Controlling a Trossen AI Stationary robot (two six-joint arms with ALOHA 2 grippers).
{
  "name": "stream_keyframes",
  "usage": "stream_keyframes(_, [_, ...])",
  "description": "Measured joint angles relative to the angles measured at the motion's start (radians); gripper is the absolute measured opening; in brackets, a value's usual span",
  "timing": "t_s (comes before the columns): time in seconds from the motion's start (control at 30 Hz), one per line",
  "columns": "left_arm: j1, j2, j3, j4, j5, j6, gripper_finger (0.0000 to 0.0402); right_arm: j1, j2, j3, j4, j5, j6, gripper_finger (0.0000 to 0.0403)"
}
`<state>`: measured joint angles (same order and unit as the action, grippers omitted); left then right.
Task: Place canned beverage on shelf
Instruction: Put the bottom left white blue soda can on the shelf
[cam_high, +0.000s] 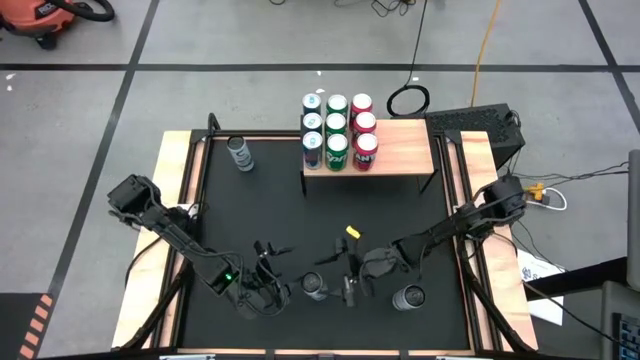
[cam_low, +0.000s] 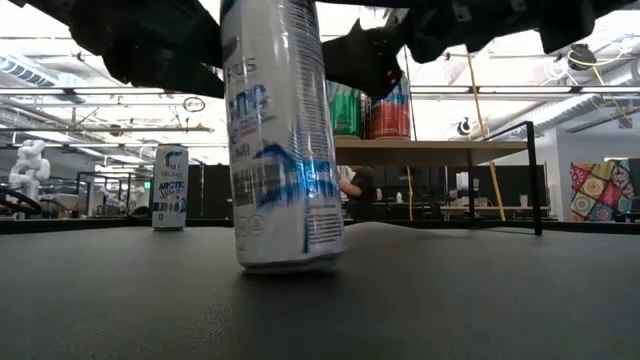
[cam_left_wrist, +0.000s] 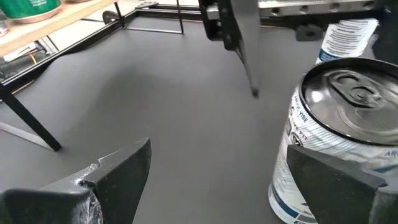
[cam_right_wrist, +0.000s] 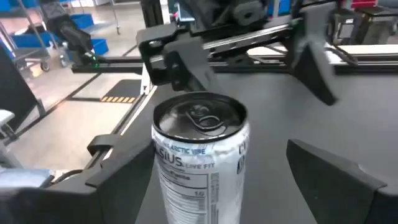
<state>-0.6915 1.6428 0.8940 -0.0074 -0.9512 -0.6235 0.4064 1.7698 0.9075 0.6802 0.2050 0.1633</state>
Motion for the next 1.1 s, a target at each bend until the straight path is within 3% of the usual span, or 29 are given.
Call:
stream_keyframes(0.5, [-0.003,0.000,0.000,0.027,0.006,0.000,0.0381,0.021,0.026,0.051,-0.091,0.062,0.067,0.0349])
stream_keyframes(0.77, [-0.003,0.000,0.000,0.021,0.014,0.001,0.0381,0.021,0.023,0.051,-0.107,0.053,0.051,0.0259])
stream_keyframes(0.93, [0.001,0.012,-0.006,0.054,0.125,0.024,0.0381,0.015,-0.009,0.050,-0.139,-0.059,-0.022,0.0237])
stream_keyframes(1.1, [0.034,0.080,-0.035,0.285,0.274,0.168,0.0381,0.012,-0.117,0.048,-0.218,-0.168,-0.142,0.0243])
